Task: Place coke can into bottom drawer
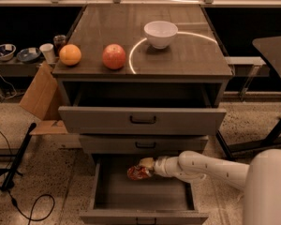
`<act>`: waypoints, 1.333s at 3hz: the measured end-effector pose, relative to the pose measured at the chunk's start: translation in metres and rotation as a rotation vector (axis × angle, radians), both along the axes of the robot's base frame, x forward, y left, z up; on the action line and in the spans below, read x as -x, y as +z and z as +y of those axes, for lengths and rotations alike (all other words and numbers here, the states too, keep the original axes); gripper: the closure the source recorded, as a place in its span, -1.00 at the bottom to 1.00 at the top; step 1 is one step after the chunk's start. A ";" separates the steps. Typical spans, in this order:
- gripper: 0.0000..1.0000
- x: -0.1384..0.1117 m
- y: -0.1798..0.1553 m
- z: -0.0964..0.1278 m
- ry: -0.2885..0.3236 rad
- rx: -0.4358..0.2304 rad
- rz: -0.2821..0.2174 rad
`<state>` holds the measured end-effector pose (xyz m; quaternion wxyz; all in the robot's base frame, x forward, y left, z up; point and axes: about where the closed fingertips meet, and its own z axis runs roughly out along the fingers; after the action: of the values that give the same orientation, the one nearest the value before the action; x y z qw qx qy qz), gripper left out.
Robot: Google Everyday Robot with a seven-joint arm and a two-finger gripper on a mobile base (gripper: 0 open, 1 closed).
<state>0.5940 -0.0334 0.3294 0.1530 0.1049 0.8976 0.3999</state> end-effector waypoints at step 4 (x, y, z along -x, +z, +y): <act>1.00 -0.029 -0.115 -0.007 -0.117 0.117 0.236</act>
Offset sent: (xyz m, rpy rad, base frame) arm 0.0334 -0.0086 -0.1075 -0.1319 0.2013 -0.1053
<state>0.6233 -0.0401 0.2143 0.0755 0.1943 0.9234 0.3224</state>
